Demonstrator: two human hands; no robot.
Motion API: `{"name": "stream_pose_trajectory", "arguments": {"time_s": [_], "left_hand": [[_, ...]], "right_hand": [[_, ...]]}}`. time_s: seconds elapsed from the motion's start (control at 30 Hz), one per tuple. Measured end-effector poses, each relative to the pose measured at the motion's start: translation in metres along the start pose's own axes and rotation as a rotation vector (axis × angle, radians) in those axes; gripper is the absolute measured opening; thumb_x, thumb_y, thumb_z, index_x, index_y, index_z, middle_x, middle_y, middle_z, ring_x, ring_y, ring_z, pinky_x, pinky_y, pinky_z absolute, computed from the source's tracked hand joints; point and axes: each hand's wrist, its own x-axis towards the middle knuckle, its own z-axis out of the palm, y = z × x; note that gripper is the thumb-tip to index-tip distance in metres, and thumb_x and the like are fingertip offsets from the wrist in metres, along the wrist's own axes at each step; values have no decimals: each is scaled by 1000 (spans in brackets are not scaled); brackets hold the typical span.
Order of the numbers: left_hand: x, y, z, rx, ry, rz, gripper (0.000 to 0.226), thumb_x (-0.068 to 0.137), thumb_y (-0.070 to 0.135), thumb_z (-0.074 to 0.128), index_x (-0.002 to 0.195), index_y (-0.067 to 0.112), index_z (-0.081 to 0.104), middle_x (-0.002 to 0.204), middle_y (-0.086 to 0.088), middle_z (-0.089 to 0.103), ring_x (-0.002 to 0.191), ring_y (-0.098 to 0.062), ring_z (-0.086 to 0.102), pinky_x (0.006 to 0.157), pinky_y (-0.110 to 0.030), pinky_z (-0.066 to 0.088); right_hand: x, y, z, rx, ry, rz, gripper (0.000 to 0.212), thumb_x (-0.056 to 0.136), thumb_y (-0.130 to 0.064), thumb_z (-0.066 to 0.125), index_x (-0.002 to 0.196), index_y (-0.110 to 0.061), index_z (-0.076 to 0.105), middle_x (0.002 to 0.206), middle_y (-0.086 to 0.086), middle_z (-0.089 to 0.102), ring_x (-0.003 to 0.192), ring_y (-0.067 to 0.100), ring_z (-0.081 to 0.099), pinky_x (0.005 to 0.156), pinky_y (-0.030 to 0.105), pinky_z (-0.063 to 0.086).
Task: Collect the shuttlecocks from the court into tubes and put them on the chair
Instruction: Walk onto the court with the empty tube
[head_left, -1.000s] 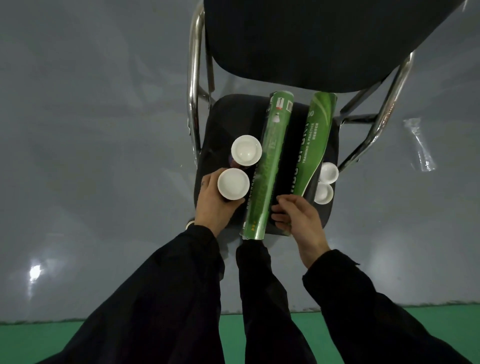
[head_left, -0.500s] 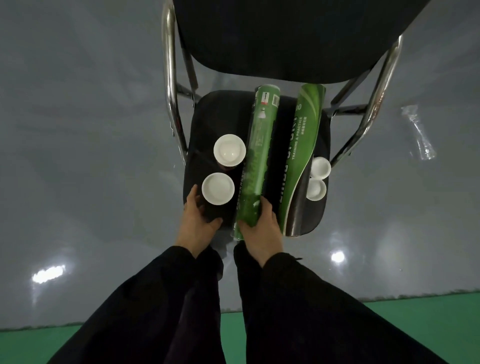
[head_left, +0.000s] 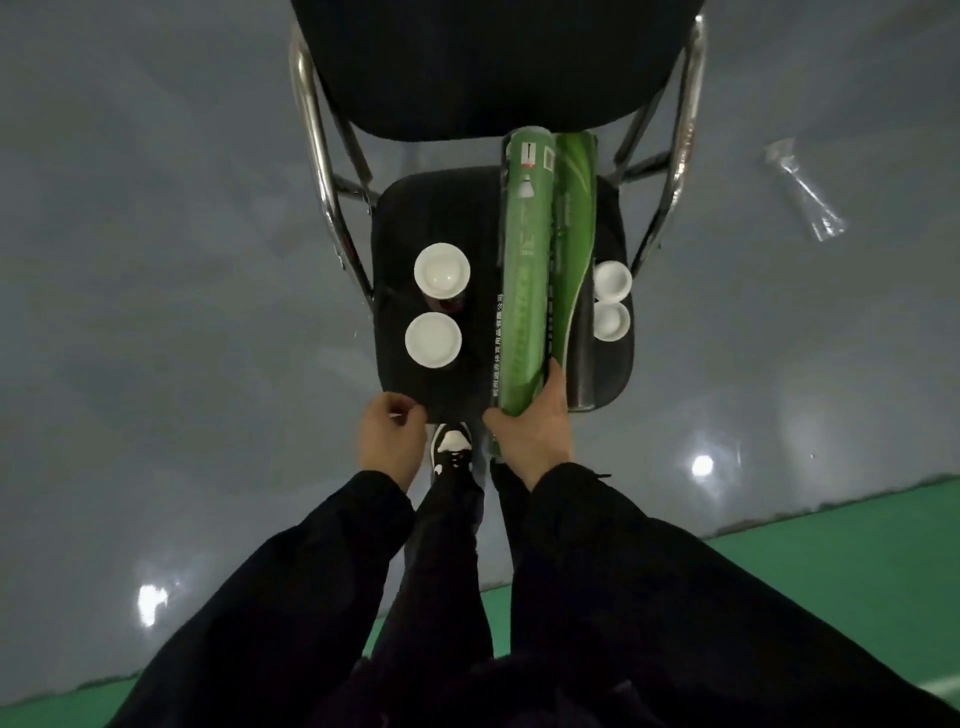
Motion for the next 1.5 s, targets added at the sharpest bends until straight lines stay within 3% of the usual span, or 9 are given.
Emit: {"name": "stream_pose_trajectory", "arguments": {"time_s": [0.1,0.33,0.53,0.63,0.83,1.03,1.23,1.37,1.5], "left_hand": [[-33,4,-12,46,-66,27,5,98,11,59,100,10,63,93,-7,65,90,-25,63,70,-25,47],[-131,26,-8,87,-421,113,27,106,37,55,112,13,65,109,-10,71,93,-20,66,89,-39,54],[-222,29,35,74,-806,247,80,85,74,62,136,12,60,125,-19,70,113,-34,69,98,-53,55],[-282,17,62,134,-936,362,85,80,66,76,141,12,53,129,-20,66,118,-39,66,102,-57,52],[-427,-65,102,412,-1128,549,78,59,43,89,125,17,59,114,-3,74,109,-22,71,93,-35,55],[-545,-214,105,958,-1435,920,70,75,-10,84,124,20,44,111,6,65,97,-2,64,85,-12,51],[-643,-328,136,1280,-1763,1118,80,72,-5,85,129,32,44,130,2,62,118,-3,61,99,-15,48],[-705,-391,163,1350,-1880,1236,72,64,6,76,122,39,50,124,-3,64,114,-17,63,96,-29,52],[-775,-450,194,1347,-1926,1091,64,76,-7,84,119,28,51,116,4,68,98,7,66,92,-21,51]], "right_hand": [[-46,11,-24,70,13,5,108,63,-43,73,153,-37,15,137,2,53,117,26,59,97,49,56],[-154,64,-72,332,-4,-44,101,74,-24,80,154,-40,19,123,-10,52,110,17,61,94,39,58],[-259,135,-100,583,98,-53,92,80,-15,79,154,-27,27,121,-9,58,104,11,64,89,33,60],[-321,189,-106,669,169,-20,87,84,-11,76,154,-25,26,117,-8,57,92,3,62,71,15,54],[-454,324,-69,786,343,54,89,80,-11,76,152,-34,28,125,2,59,99,27,67,82,39,60],[-592,442,-18,969,704,220,80,90,-21,72,154,-37,29,152,4,46,134,21,51,107,30,44],[-729,516,-6,1229,1314,271,61,90,0,60,123,-49,47,130,0,61,109,15,66,91,29,56],[-790,551,-5,1339,1598,266,74,76,-4,52,141,-38,43,131,-4,58,111,9,63,93,27,54],[-826,603,-7,1402,1724,336,75,80,-17,62,144,-44,36,136,-6,56,123,8,58,104,28,49]]}}
